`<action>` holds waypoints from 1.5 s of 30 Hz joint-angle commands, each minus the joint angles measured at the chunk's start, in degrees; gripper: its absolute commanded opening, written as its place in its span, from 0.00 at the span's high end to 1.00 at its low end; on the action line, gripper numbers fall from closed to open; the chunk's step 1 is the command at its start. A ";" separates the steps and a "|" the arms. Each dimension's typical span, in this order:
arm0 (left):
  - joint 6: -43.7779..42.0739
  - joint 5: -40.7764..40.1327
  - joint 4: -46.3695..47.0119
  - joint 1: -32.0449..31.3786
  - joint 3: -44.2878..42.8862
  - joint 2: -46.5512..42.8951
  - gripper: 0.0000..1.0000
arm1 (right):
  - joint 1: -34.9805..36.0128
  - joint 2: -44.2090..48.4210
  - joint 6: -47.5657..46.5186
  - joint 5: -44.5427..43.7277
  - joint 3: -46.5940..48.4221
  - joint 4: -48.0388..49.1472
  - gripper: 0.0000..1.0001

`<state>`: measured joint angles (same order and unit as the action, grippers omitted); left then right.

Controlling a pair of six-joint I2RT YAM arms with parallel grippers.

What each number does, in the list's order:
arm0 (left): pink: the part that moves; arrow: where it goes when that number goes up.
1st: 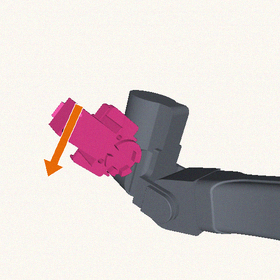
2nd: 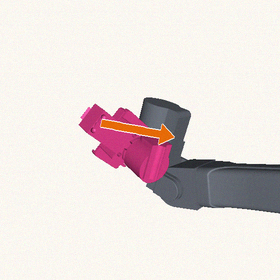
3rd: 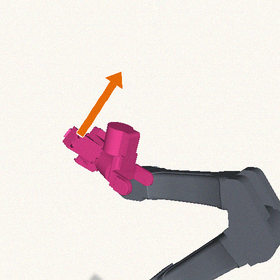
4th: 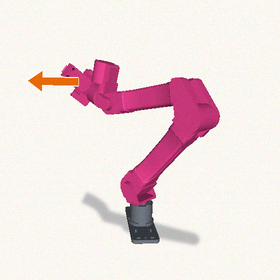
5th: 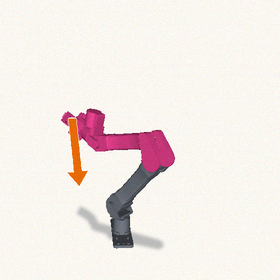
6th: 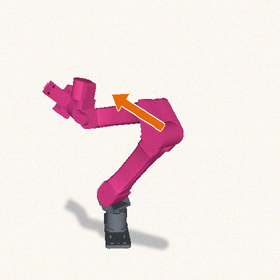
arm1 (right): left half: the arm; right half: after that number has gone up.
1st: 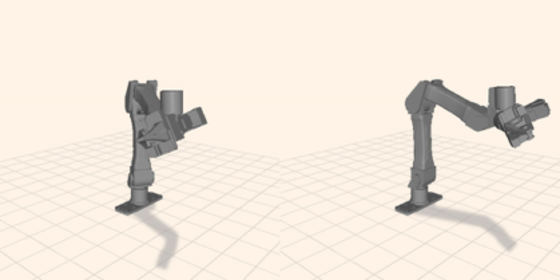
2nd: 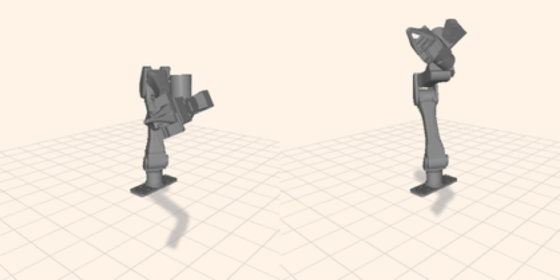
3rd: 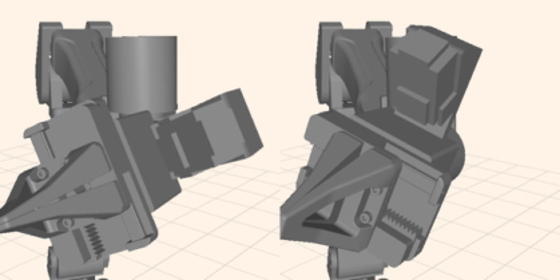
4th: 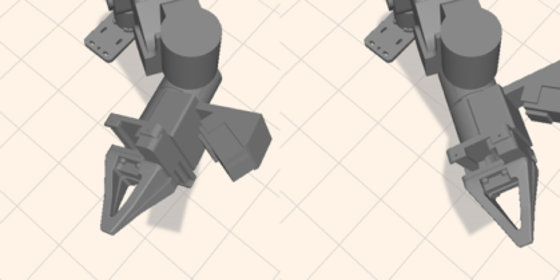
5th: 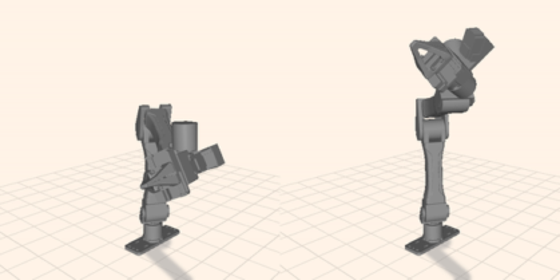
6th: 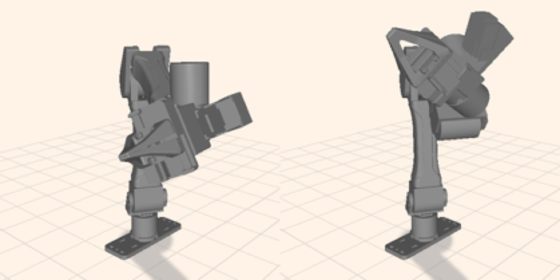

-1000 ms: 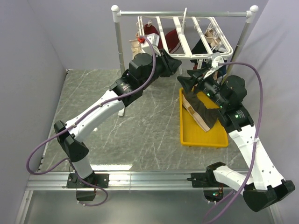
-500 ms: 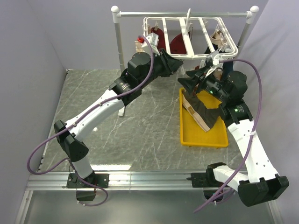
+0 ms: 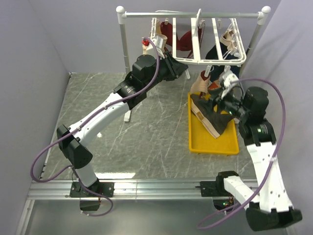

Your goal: Clip the underwear to the hanger

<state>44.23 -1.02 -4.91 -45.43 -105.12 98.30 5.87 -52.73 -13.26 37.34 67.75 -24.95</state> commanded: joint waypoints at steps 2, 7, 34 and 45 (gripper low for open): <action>0.60 3.56 2.53 -0.01 -0.08 -0.21 1.00 | -5.15 4.30 -16.95 1.50 -5.16 -15.46 0.30; 0.68 3.92 2.53 0.08 0.18 -0.39 1.00 | -13.14 -0.34 -36.90 -0.42 -8.41 -29.35 0.36; 0.77 4.45 3.15 0.25 1.41 -1.18 1.00 | -26.52 -36.21 -95.88 -3.41 -6.40 -24.44 0.32; 0.77 4.71 3.32 0.43 1.24 -0.66 1.00 | -23.89 -36.74 -99.42 -9.83 -14.13 -21.55 0.46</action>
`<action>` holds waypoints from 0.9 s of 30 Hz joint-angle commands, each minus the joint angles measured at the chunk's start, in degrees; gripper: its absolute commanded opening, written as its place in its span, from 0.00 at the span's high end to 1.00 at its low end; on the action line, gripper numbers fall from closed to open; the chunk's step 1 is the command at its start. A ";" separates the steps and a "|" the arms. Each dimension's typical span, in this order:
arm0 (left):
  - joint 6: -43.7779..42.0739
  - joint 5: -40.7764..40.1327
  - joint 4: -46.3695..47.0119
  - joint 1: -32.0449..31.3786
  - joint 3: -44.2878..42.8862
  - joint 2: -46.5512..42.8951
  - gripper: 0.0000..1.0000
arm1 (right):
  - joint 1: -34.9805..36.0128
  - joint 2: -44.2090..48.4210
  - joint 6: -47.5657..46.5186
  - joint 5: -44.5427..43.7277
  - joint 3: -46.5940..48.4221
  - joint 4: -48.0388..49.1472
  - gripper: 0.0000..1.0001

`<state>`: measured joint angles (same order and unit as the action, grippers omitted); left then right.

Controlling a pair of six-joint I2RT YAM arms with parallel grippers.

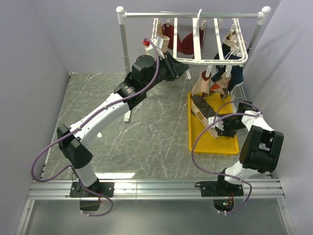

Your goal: Clip the underwear to the hanger

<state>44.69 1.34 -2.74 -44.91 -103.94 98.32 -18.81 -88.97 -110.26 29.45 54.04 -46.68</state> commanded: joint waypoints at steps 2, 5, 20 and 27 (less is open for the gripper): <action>0.23 2.17 1.34 -0.01 -0.30 -0.50 1.00 | 1.58 -1.56 -2.24 -2.90 -0.69 0.53 0.46; 0.14 2.17 1.16 0.17 -0.82 -0.06 1.00 | 2.63 -2.26 -1.89 -2.82 -1.13 2.02 0.49; 0.40 2.35 1.42 0.26 -1.00 1.17 1.00 | 6.76 -4.55 -3.29 -8.35 -1.12 1.76 0.67; 0.05 2.35 1.07 0.34 -0.65 0.82 1.00 | 8.35 -3.06 -0.84 -7.48 -1.05 -1.03 1.00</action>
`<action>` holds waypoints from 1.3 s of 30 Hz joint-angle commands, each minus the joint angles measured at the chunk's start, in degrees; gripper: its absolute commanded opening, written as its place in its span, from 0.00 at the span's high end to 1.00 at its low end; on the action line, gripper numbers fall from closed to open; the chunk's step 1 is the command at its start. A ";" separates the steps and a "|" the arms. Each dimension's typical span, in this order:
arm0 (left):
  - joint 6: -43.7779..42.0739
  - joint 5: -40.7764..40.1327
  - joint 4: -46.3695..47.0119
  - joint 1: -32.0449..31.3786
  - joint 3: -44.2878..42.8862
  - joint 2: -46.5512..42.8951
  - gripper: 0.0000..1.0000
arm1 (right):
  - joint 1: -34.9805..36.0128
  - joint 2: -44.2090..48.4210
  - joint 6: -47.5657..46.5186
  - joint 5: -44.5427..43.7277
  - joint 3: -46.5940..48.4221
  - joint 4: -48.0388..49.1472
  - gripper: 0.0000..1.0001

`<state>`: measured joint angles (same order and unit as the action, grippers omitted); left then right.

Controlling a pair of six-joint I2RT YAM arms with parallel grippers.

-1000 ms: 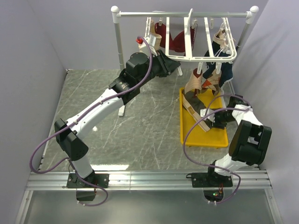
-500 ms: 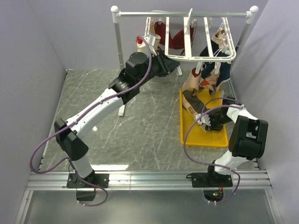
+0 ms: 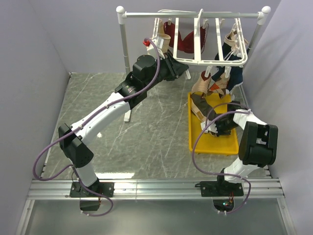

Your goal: Clip the underwear to the hanger

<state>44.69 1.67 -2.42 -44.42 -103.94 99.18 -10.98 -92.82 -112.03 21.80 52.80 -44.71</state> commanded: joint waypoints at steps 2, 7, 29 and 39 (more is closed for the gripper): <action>0.22 2.37 1.01 -0.14 -0.56 0.05 1.00 | 0.52 3.50 1.81 1.40 2.04 -5.55 1.00; 0.67 2.55 1.01 -0.14 -0.56 0.32 1.00 | 0.61 10.54 1.64 5.79 6.61 -17.67 1.00; 1.72 3.25 1.01 0.04 -0.47 0.49 1.00 | 3.07 -8.08 34.68 11.78 26.22 -5.13 1.00; 1.98 3.60 1.10 0.22 -0.56 1.02 1.00 | 2.46 0.78 24.67 12.91 10.50 2.60 0.65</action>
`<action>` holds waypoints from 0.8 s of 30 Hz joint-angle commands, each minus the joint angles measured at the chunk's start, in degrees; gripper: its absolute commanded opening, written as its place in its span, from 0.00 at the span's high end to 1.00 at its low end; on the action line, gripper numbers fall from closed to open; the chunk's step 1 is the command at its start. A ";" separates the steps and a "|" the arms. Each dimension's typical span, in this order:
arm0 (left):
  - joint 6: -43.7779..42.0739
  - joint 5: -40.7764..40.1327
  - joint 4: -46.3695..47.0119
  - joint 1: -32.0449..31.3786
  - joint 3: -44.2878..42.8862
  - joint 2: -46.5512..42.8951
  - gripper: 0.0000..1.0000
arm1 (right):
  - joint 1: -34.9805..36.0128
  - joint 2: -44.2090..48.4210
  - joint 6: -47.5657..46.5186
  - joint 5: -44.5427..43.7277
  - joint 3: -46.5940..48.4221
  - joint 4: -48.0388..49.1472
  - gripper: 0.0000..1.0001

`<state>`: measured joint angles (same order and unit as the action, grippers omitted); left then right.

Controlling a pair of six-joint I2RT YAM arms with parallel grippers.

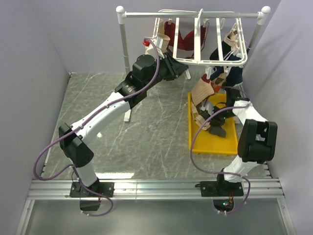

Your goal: Clip the underwear to the hanger

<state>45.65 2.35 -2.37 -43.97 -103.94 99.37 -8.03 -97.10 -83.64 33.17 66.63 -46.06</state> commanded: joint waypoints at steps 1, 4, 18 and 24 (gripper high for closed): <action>1.11 2.84 1.05 -0.24 -0.56 0.82 1.00 | -0.75 6.99 -5.12 2.16 -4.39 4.83 0.63; 1.11 2.66 1.23 -0.33 0.14 0.38 1.00 | -1.63 9.90 -9.33 4.62 -7.21 5.72 0.47; 1.11 3.01 1.49 -0.24 0.32 0.38 1.00 | -2.34 20.54 -23.15 7.78 -28.74 26.35 0.16; 0.93 3.01 1.58 -0.16 0.32 0.47 1.00 | -2.43 21.08 -22.45 10.51 -34.63 39.35 0.15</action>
<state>46.04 2.79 -2.28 -43.94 -103.94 99.39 -10.07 -77.19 -104.90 40.64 33.58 -18.28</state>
